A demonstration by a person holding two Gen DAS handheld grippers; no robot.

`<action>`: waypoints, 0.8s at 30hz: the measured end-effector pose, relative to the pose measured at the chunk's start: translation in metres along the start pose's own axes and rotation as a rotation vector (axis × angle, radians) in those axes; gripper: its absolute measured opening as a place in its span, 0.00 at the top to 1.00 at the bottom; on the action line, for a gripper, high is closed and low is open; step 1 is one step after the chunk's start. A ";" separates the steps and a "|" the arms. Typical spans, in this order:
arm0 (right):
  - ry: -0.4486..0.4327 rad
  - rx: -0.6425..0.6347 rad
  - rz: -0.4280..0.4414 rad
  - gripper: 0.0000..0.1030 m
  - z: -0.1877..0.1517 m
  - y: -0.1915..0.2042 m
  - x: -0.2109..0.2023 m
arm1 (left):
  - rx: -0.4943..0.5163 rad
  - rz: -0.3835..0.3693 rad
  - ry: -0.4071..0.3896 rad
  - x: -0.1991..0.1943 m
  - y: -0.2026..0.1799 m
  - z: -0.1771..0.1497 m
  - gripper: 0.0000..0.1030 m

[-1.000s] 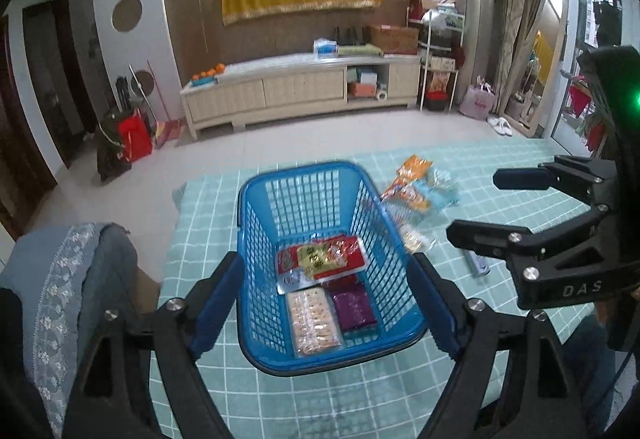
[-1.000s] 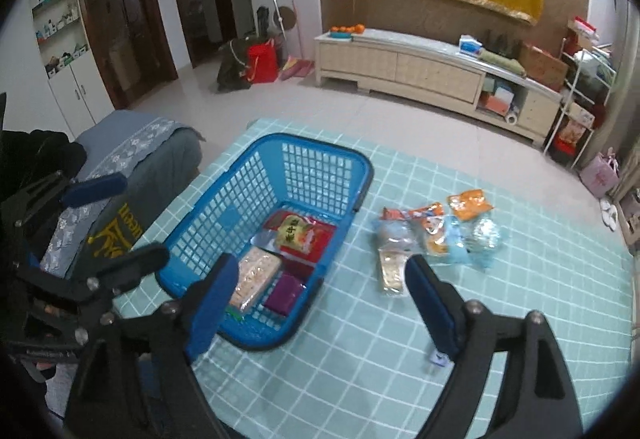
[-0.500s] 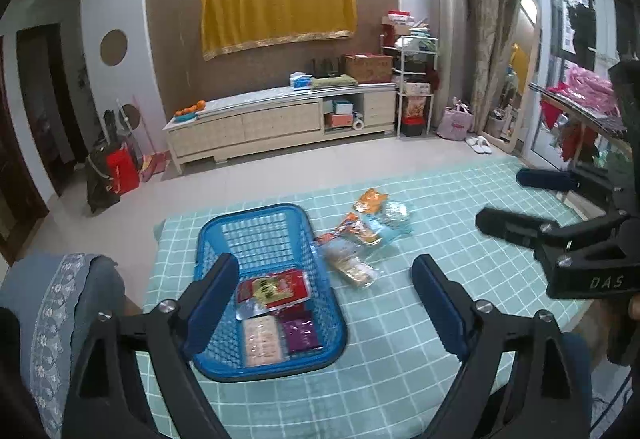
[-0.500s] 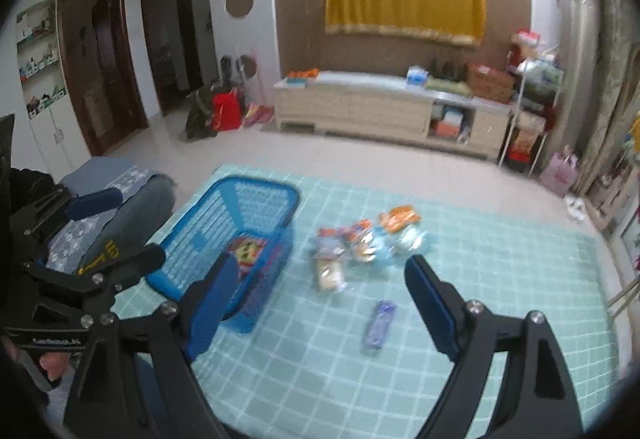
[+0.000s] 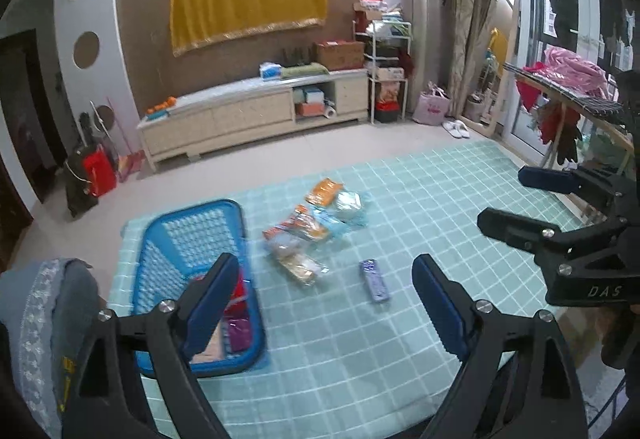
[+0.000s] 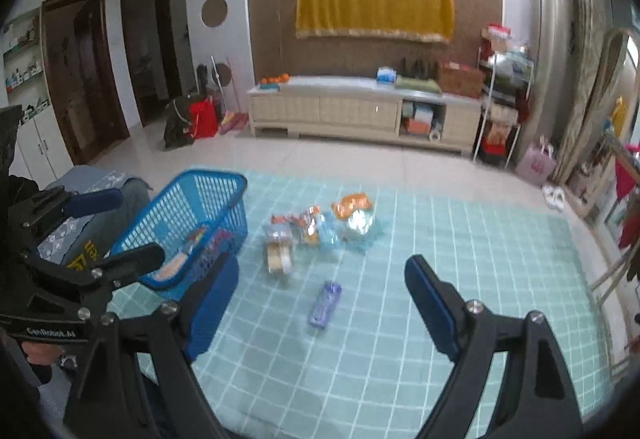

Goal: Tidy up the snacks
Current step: 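Move the left gripper back toward the purple gum tube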

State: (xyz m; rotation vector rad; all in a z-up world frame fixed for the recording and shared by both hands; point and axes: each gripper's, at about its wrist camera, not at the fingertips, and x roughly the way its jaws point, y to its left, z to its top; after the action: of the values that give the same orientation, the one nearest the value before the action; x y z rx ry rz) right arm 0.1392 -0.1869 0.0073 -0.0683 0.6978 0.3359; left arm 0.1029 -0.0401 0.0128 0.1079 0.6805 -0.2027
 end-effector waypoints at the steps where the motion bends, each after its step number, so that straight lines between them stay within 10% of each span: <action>1: 0.021 0.002 0.002 0.15 -0.003 -0.003 0.003 | -0.002 -0.012 0.005 0.005 -0.004 0.000 0.16; 24: 0.248 0.150 -0.038 0.15 -0.071 -0.102 0.121 | -0.068 -0.047 0.340 0.184 -0.036 -0.032 0.16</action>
State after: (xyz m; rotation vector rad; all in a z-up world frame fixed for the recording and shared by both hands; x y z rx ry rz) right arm 0.2155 -0.2619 -0.1294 0.0194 0.9643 0.2396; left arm 0.2146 -0.0980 -0.1298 0.0616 1.0282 -0.2087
